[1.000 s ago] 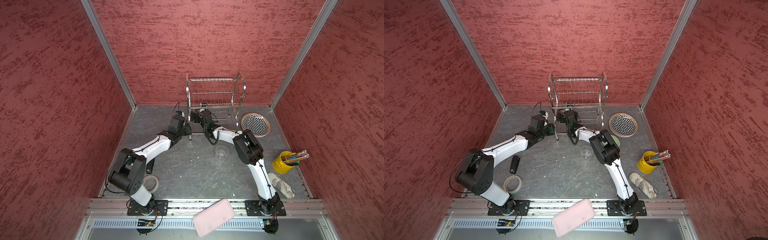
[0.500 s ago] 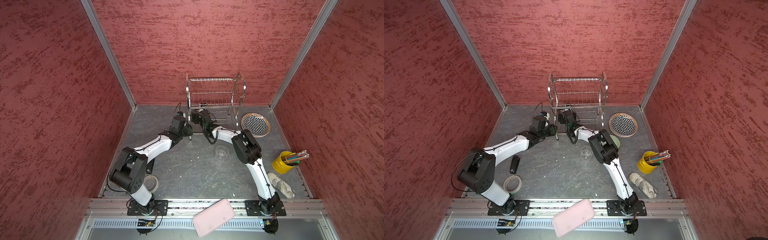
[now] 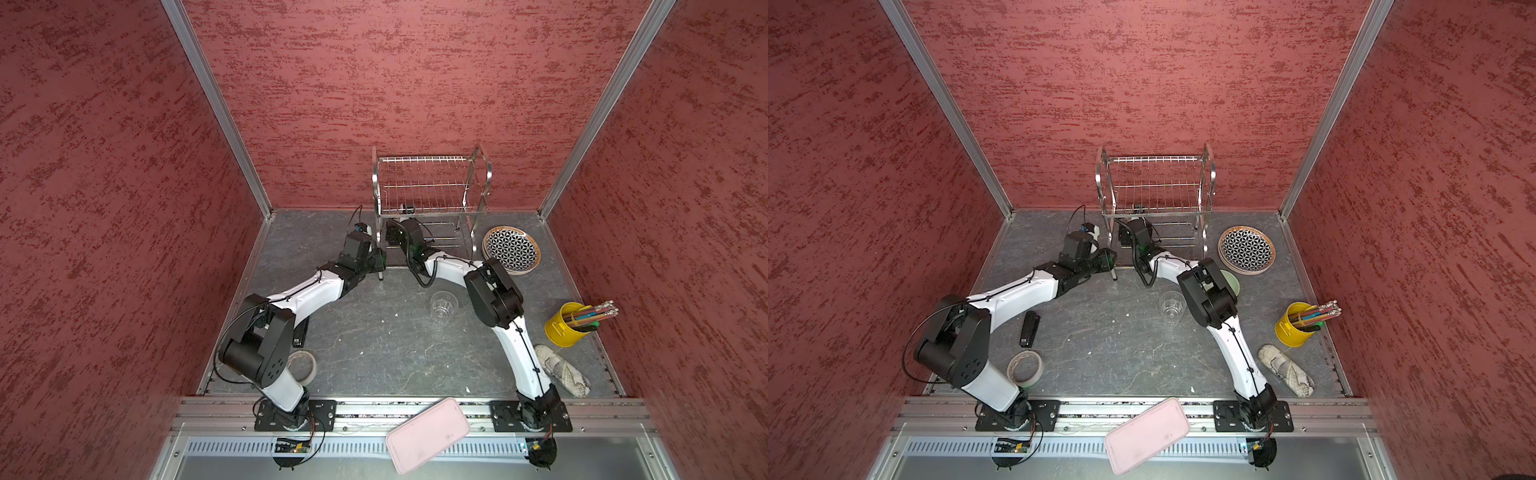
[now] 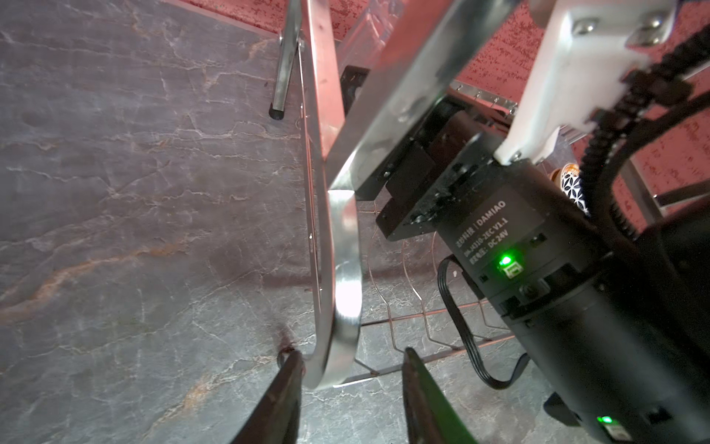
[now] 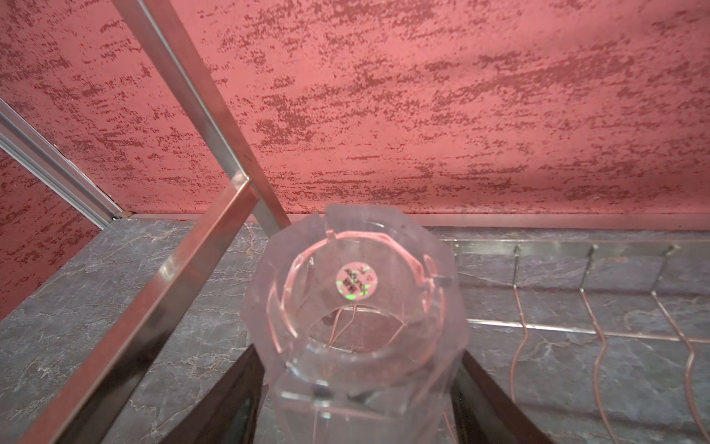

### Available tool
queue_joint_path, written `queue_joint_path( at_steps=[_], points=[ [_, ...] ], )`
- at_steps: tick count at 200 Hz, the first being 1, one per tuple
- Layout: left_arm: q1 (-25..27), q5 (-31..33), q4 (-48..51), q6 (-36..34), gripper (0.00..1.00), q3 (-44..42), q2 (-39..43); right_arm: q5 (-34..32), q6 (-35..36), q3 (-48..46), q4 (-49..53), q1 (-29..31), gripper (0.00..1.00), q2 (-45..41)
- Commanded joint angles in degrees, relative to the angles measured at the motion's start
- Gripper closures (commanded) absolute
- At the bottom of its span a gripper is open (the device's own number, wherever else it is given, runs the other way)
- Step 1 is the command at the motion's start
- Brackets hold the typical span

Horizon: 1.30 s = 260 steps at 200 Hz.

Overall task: Unload the mixed dishes from the dish rack
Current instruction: 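Lower the right gripper around the clear cup in the rack and close it, then lift the clear cup from the rack with the right gripper while the left approaches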

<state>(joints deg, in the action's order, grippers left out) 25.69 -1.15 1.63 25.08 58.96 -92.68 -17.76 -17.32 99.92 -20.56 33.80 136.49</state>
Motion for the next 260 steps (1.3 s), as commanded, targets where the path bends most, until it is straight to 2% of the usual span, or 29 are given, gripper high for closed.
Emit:
queue_joint_path(
  at_steps=[1,18,61,151,260],
  points=[
    [0.1,0.2,-1.3,-0.2,0.52,2.3,-0.6,-1.2,-0.1,-1.7,1.3,-0.6,0.39,-1.3],
    [0.1,0.0,-1.2,-0.1,0.52,3.0,-1.0,-0.8,0.0,-2.6,0.9,-0.6,0.45,-2.0],
    [0.2,0.2,-1.1,-0.1,0.51,2.7,-0.4,0.1,-1.2,-7.9,-1.8,-0.6,0.51,-5.4],
    [0.8,1.0,-1.0,0.3,0.5,0.4,2.0,2.2,-4.6,-17.5,-5.2,-0.6,0.55,-13.1],
    [3.0,2.3,-0.4,0.9,0.49,-0.9,4.6,6.8,-12.6,-28.3,-10.5,-0.6,0.58,-21.8]
  ],
)
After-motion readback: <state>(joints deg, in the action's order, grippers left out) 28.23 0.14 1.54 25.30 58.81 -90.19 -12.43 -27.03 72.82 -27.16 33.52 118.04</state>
